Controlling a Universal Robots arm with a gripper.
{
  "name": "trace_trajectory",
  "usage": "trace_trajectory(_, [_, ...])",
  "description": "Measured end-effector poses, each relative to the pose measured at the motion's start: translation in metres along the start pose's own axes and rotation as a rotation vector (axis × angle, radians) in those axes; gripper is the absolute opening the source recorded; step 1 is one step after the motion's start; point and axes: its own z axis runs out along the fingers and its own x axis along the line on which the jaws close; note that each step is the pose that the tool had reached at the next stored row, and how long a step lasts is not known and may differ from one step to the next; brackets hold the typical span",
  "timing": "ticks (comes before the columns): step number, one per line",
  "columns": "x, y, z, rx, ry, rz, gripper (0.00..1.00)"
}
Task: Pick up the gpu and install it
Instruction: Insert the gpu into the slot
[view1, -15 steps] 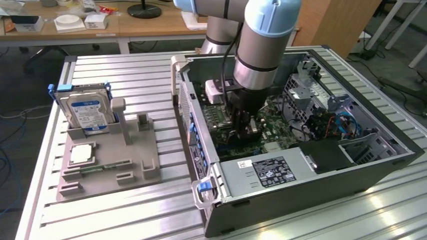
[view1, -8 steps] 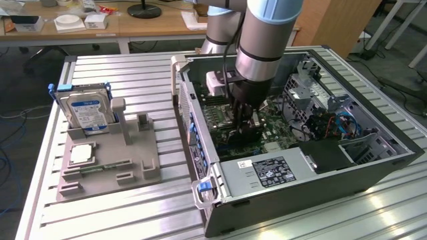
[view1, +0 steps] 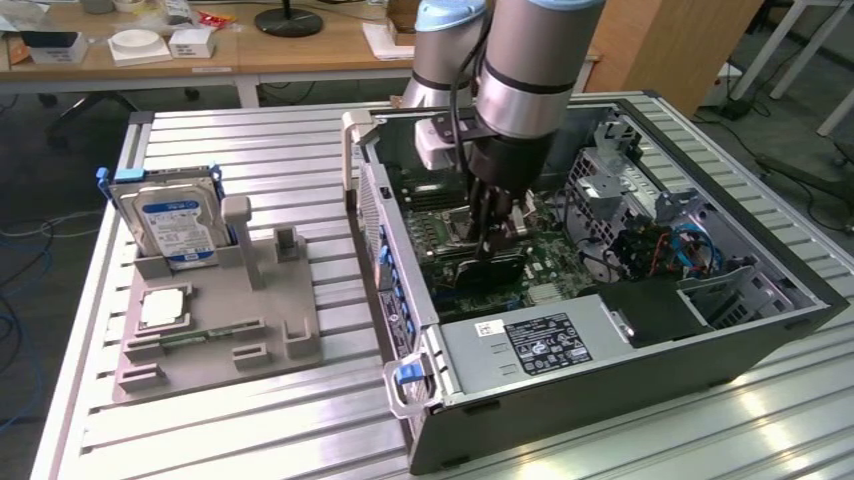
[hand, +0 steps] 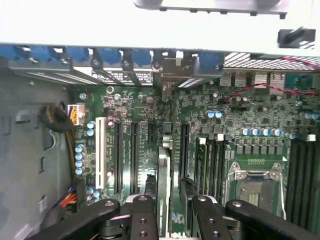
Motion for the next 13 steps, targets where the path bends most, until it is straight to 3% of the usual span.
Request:
trace_trajectory(2, [-0.0001, -0.0001, -0.0054, 0.0009, 0.0013, 0.0, 0.33])
trace_trajectory(6, [-0.0001, -0.0001, -0.0058, 0.0012, 0.0017, 0.0, 0.32])
trace_trajectory(8, [-0.0001, -0.0001, -0.0059, 0.0011, 0.0018, 0.0, 0.2])
trace_trajectory(9, [-0.0001, -0.0001, -0.0059, 0.0011, 0.0018, 0.0, 0.2])
trace_trajectory(11, [-0.0001, -0.0001, -0.0059, 0.0011, 0.0018, 0.0, 0.1])
trace_trajectory(13, [-0.0001, -0.0001, -0.0059, 0.0011, 0.0018, 0.0, 0.1])
